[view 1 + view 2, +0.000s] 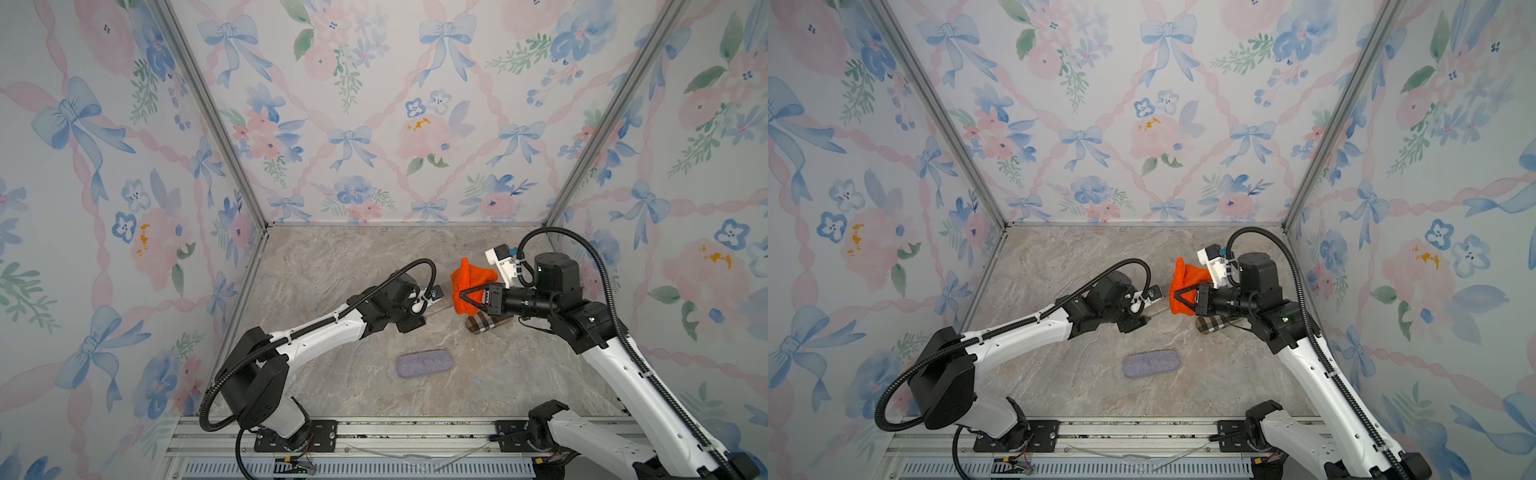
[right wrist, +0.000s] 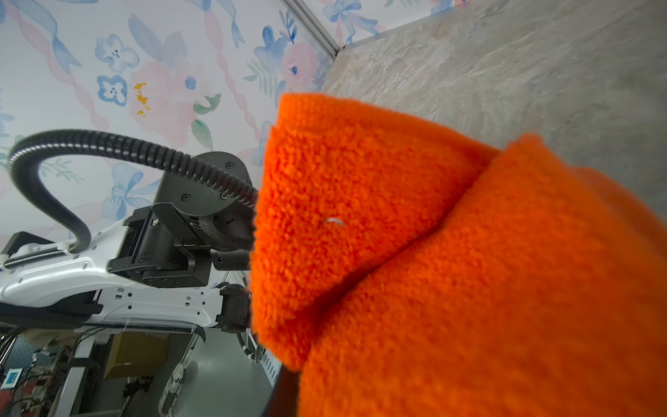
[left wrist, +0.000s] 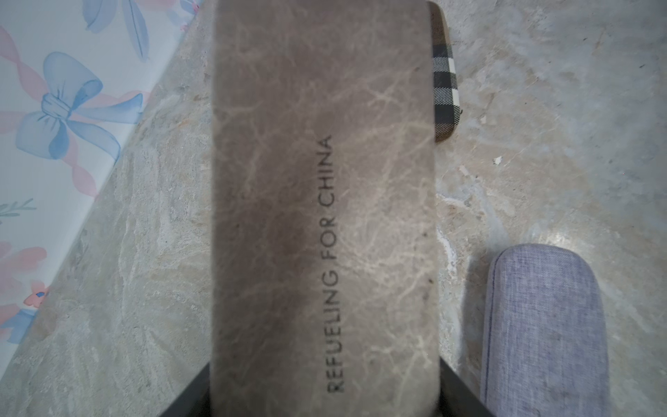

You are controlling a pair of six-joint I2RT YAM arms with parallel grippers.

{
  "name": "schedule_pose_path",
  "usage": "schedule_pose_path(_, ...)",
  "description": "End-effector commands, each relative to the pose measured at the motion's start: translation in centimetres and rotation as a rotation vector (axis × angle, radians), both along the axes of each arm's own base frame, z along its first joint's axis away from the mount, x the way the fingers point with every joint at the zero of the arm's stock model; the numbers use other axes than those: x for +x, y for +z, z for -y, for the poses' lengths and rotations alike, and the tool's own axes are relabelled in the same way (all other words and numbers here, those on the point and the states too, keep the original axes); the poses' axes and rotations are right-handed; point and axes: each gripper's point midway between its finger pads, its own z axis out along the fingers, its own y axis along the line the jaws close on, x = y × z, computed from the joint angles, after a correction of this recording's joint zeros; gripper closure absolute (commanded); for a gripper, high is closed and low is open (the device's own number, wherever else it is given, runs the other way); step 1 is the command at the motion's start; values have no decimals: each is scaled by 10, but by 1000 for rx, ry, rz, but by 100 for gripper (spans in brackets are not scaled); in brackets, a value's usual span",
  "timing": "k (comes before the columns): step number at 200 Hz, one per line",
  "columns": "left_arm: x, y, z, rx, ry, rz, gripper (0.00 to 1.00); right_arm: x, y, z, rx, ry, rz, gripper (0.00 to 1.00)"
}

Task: Wipe the eyeglass case
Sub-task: Wipe the dirt from the eyeglass case.

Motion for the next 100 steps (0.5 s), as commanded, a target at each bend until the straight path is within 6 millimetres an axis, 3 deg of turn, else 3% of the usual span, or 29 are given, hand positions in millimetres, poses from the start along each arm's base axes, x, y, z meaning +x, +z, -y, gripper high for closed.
schedule_pose_path(1,2,33,3,-105,34,79,71,8,-11,-17,5,24,-56,100)
schedule_pose_path(38,-9,58,1,-197,21,127,70,22,-54,-26,-39,24,-152,100)
schedule_pose_path(71,-17,66,-5,-225,5,145,70,30,-63,-26,-75,17,-147,100)
schedule_pose_path(100,-30,88,-2,-325,-48,191,70,33,-79,-37,-68,47,-205,100)
